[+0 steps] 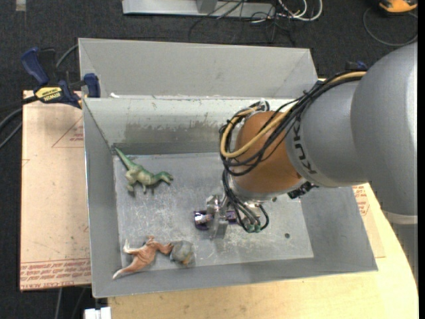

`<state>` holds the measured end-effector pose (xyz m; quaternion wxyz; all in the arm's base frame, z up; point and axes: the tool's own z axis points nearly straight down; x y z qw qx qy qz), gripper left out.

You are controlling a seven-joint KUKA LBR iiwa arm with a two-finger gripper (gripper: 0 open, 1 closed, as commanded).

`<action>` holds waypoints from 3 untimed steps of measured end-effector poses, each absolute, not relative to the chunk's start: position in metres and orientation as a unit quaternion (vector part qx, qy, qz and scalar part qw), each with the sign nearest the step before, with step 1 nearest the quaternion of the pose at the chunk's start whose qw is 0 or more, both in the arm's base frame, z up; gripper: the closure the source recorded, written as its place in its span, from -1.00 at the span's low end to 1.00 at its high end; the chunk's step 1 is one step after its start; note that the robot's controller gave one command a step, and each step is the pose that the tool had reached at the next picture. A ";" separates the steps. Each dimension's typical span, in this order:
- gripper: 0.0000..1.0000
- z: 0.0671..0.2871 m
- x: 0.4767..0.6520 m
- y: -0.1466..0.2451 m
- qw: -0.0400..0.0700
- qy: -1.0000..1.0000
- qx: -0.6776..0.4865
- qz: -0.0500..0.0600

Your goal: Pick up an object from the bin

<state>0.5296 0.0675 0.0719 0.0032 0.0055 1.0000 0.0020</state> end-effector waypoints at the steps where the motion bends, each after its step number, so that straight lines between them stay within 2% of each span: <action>1: 1.00 0.071 0.532 0.050 0.005 1.000 0.008 0.003; 2: 1.00 0.071 0.527 0.056 0.005 1.000 0.021 0.002; 3: 1.00 0.071 0.531 0.044 0.006 1.000 0.025 0.004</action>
Offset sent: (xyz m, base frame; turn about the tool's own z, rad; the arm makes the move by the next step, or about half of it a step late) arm -0.0070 -0.0083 -0.0019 0.0475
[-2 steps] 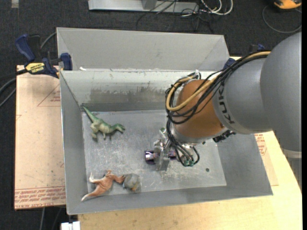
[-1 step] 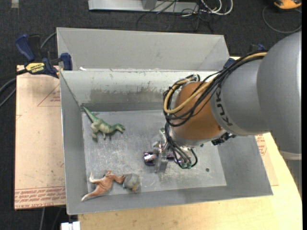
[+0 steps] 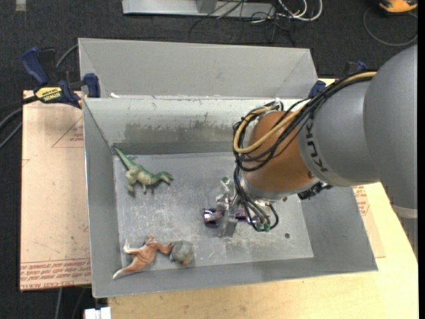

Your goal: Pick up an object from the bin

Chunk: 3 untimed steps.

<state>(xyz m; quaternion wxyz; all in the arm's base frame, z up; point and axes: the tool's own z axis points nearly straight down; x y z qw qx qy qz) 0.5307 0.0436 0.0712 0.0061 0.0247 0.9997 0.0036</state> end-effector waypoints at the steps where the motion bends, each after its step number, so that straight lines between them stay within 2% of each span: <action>1: 1.00 0.160 0.545 0.072 0.006 1.000 0.030 0.003; 2: 1.00 0.160 0.545 0.072 0.006 1.000 0.030 0.003; 3: 1.00 0.295 0.554 0.069 0.008 1.000 0.000 0.003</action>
Offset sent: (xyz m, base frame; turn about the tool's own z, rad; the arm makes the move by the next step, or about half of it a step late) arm 0.0000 0.0000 0.0000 0.0000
